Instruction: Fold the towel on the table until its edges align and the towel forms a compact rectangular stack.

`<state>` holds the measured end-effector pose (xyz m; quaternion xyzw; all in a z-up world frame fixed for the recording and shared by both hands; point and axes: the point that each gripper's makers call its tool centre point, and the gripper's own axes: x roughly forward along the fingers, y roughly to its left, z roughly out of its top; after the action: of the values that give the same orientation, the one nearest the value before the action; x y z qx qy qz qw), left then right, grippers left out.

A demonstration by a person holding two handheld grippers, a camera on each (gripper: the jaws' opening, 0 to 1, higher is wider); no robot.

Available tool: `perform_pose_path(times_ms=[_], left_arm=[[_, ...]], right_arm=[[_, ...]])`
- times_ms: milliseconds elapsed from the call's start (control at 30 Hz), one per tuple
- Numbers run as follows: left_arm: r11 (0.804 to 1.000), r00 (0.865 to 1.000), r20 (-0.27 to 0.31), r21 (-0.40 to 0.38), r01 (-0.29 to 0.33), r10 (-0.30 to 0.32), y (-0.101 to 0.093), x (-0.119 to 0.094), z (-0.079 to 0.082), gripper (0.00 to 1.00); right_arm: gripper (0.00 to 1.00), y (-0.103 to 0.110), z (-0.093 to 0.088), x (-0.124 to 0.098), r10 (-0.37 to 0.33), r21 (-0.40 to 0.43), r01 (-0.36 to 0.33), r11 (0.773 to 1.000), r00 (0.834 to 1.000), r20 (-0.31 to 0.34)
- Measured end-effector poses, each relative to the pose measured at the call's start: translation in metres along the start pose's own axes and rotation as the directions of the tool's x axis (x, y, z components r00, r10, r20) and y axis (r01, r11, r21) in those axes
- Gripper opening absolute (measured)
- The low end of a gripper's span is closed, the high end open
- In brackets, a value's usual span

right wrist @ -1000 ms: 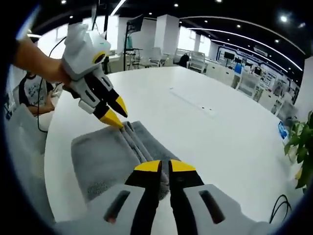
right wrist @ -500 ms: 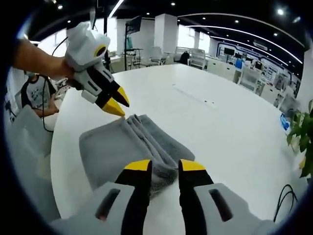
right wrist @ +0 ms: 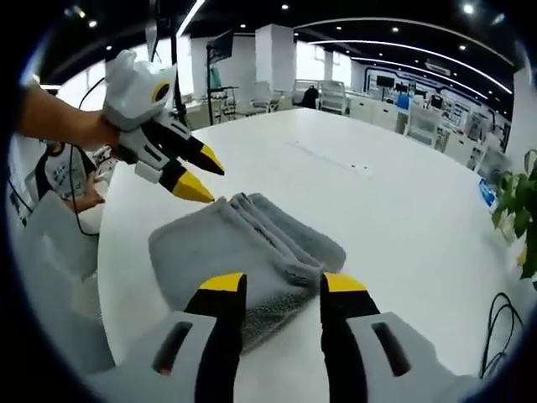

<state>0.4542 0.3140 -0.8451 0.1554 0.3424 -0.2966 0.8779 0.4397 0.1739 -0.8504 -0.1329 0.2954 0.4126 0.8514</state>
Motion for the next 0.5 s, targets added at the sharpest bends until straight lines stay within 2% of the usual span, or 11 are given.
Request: perform_pose_path(times_ms=[200, 500], left_arm=[[1.0, 1.0, -0.004, -0.027, 0.011, -0.011, -0.007, -0.006, -0.012, 0.35], [0.998, 1.0, -0.02, -0.055, 0.018, -0.019, -0.014, -0.01, -0.024, 0.35]], right_arm=[[0.32, 0.003, -0.012, -0.002, -0.01, 0.008, 0.01, 1.0, 1.0, -0.028], [0.27, -0.002, -0.018, -0.004, -0.037, 0.032, 0.039, 0.999, 0.998, -0.042]])
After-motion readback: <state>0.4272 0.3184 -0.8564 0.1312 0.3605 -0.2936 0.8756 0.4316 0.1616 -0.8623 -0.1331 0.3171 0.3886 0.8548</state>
